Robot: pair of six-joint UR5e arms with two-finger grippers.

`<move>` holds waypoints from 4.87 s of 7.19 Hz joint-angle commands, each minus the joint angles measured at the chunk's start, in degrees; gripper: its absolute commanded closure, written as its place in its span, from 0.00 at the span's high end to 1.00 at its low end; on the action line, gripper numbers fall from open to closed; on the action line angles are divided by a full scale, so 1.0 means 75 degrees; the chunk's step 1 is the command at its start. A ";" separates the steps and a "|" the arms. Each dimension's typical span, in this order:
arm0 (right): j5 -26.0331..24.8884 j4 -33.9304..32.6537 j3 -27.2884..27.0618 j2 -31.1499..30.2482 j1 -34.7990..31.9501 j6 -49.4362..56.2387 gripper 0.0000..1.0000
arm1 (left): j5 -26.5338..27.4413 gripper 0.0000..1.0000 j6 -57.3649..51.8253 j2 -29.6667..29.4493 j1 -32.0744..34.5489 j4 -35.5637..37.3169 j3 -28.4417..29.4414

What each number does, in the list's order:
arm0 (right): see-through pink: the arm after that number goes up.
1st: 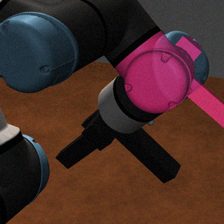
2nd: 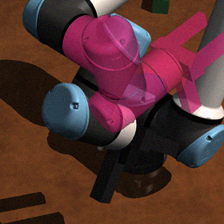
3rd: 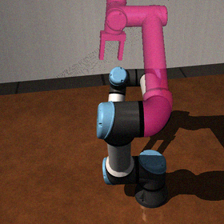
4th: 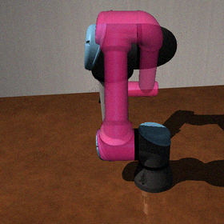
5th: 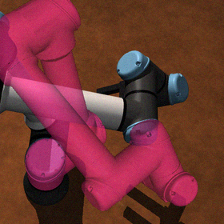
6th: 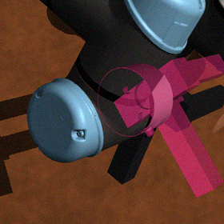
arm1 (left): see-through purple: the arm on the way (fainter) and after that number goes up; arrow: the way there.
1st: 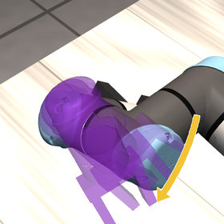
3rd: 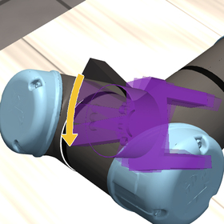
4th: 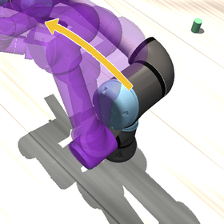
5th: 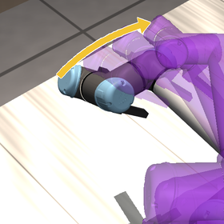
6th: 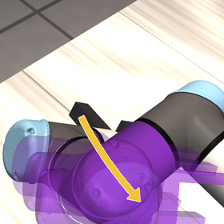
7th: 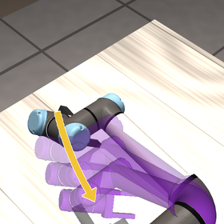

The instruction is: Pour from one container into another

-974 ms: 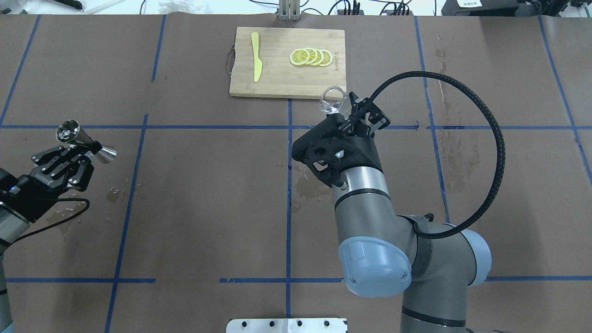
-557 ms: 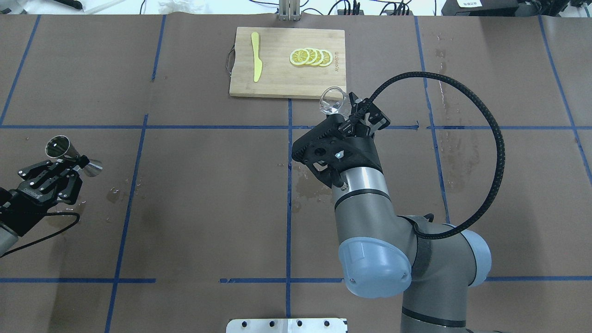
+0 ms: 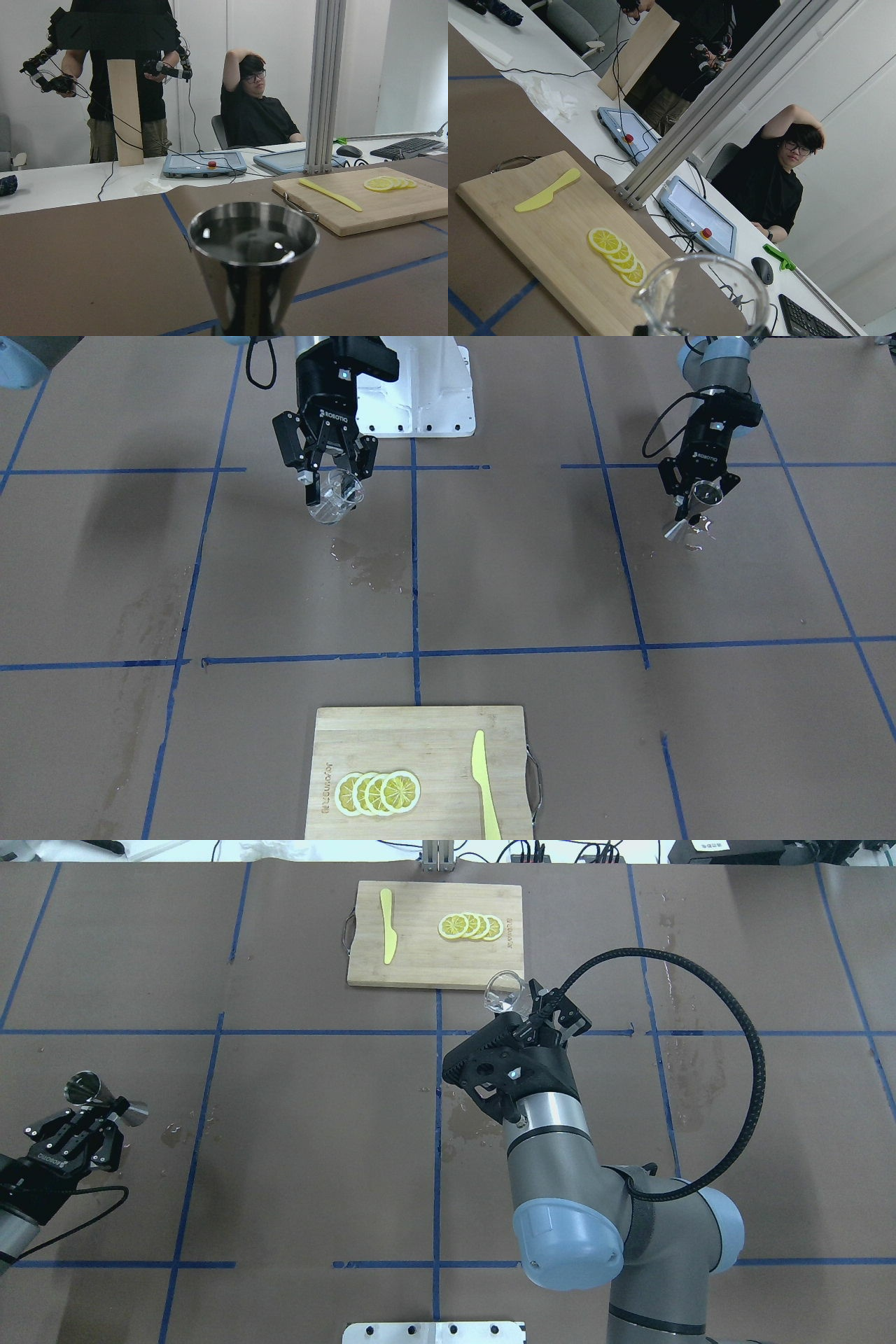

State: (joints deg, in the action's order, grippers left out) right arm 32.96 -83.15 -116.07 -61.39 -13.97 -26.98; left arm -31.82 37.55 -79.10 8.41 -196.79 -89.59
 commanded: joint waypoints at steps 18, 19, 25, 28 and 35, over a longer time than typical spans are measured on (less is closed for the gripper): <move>0.0000 0.0000 -0.0004 -0.0089 0.0000 -0.0059 0.00 | 0.0810 0.00 0.0208 -0.0668 -0.1179 0.0012 0.0824; 0.0000 0.0000 -0.0004 -0.0089 0.0000 -0.0059 0.00 | 0.0704 0.00 0.0220 -0.0669 -0.1179 0.0024 0.0836; -0.0012 0.0012 -0.0016 -0.0089 0.0000 -0.0059 0.00 | 0.0586 0.00 0.0232 -0.0727 -0.1168 0.0024 0.0989; -0.0012 0.0000 -0.0016 -0.0100 0.0000 -0.0059 0.00 | 0.0586 0.00 0.0232 -0.0715 -0.1168 0.0012 0.1047; -0.0012 0.0000 -0.0016 -0.0100 0.0000 -0.0059 0.00 | 0.0575 0.00 0.0232 -0.0727 -0.1168 0.0001 0.1141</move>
State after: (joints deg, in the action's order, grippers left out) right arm 32.87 -83.08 -116.19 -62.13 -13.97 -27.42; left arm -27.44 39.31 -84.50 -0.35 -196.72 -81.06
